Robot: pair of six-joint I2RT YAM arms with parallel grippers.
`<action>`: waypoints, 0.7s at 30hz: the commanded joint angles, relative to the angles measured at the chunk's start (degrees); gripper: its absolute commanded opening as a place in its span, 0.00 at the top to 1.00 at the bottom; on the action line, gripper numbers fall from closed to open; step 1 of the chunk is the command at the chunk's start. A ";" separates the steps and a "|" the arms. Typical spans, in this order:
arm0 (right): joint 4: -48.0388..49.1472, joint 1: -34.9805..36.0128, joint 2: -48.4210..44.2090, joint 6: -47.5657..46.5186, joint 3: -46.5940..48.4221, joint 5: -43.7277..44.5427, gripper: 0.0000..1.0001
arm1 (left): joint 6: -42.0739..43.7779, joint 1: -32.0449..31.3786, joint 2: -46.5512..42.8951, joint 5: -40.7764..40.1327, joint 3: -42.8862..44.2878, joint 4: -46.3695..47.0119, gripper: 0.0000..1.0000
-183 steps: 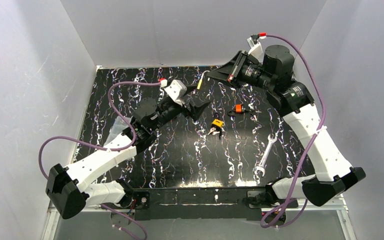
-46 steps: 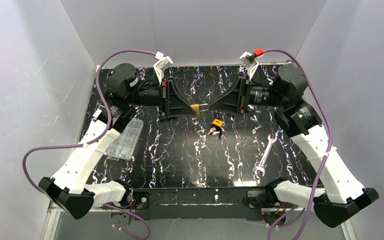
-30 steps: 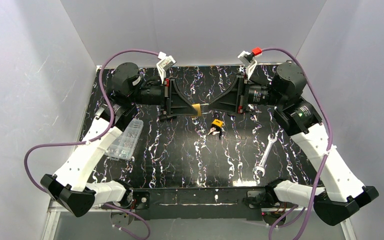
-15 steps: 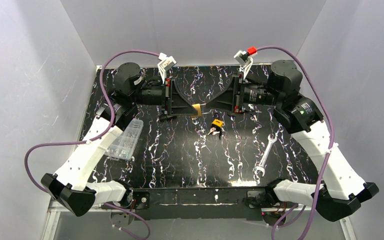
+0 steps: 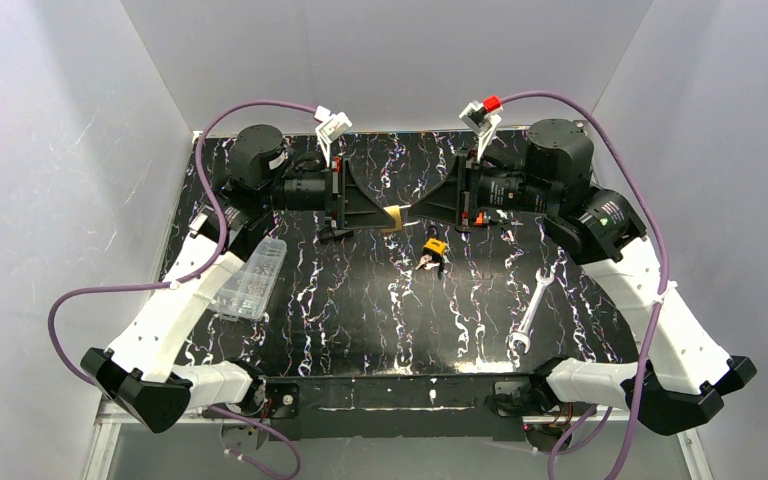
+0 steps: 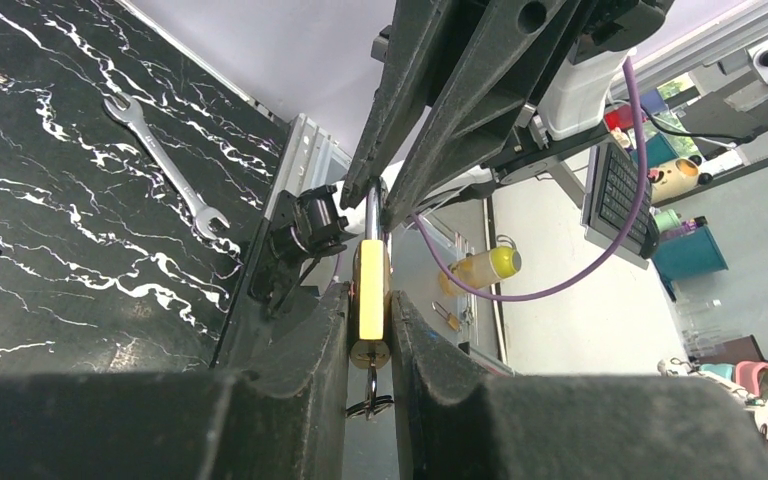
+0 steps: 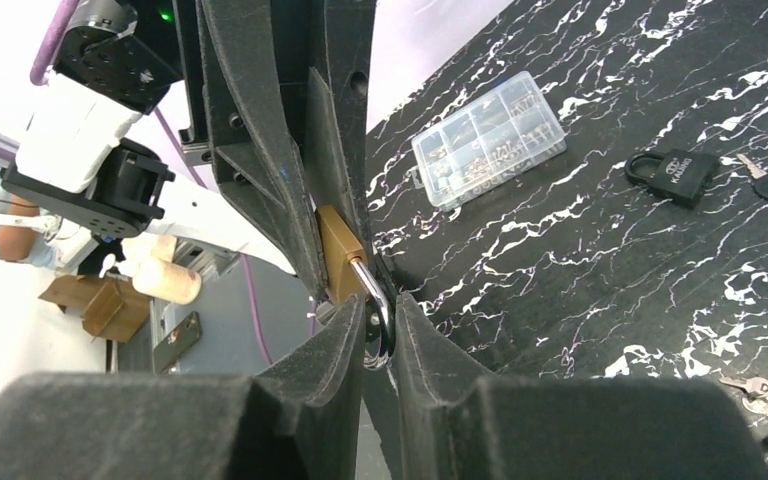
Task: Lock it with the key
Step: Lock the lock.
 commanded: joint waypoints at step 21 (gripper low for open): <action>4.82 0.70 -3.22 0.79 -0.46 8.80 0.99 | 0.51 0.30 -0.51 0.00 2.88 -0.98 0.93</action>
